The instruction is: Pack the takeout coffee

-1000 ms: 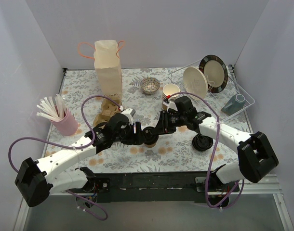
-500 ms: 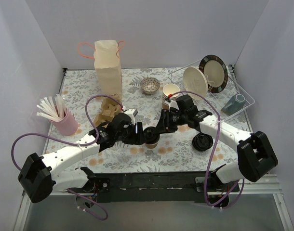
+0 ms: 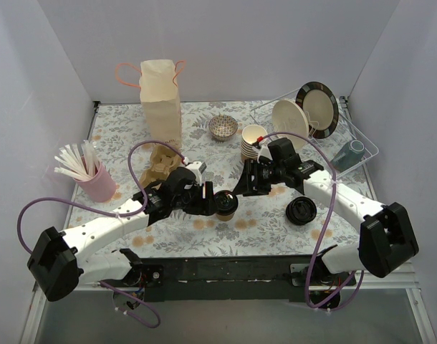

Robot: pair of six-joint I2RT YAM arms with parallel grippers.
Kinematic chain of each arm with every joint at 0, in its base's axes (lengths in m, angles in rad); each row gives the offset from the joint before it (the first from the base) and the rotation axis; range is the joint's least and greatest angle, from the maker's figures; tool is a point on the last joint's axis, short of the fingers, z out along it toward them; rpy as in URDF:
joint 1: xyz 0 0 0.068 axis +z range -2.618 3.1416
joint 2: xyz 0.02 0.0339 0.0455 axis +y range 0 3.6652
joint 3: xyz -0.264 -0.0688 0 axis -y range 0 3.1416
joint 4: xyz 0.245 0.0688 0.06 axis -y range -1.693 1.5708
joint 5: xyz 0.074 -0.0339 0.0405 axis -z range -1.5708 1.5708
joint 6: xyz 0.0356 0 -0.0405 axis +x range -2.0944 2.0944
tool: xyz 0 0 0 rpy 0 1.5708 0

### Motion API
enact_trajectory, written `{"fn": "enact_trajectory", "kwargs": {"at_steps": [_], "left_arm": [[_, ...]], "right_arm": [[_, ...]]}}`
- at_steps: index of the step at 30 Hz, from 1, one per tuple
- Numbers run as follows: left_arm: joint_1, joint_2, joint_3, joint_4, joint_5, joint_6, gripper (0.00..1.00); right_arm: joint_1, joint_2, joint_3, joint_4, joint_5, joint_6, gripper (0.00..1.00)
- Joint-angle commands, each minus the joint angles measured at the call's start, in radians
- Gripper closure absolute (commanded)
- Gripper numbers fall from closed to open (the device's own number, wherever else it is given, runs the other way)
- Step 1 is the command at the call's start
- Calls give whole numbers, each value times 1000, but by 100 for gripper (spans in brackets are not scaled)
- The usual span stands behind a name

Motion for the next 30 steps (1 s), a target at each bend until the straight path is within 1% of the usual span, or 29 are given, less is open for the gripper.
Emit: {"fn": "enact_trajectory", "kwargs": {"at_steps": [1,4,9,14,17,20,21,23,24,27,30], "left_arm": [[6,-9,63,-1,13,13,41],[6,5,73,-13,3,12,38],[7,42,75,-6,1,3,38],[9,77,66,23,7,-14,42],[10,86,54,37,29,-26,44],[10,89,35,40,42,-37,44],[10,89,32,40,46,-40,45],[10,85,26,40,52,-42,45],[9,82,29,39,53,-40,45],[10,76,43,25,43,-39,45],[16,80,75,-9,15,-27,41]], "right_arm": [[-2,-33,25,-5,-8,-11,36],[-1,-33,-4,30,-33,1,34],[1,-10,-19,51,-59,8,33],[12,14,-50,90,-76,15,33],[16,28,-67,99,-65,12,35],[16,37,-98,148,-68,14,42],[16,43,-99,151,-70,6,47],[16,59,-102,153,-73,-9,52],[16,62,-111,159,-77,-14,56],[16,63,-121,162,-67,-37,60],[15,76,-118,137,-60,-66,62]]}}
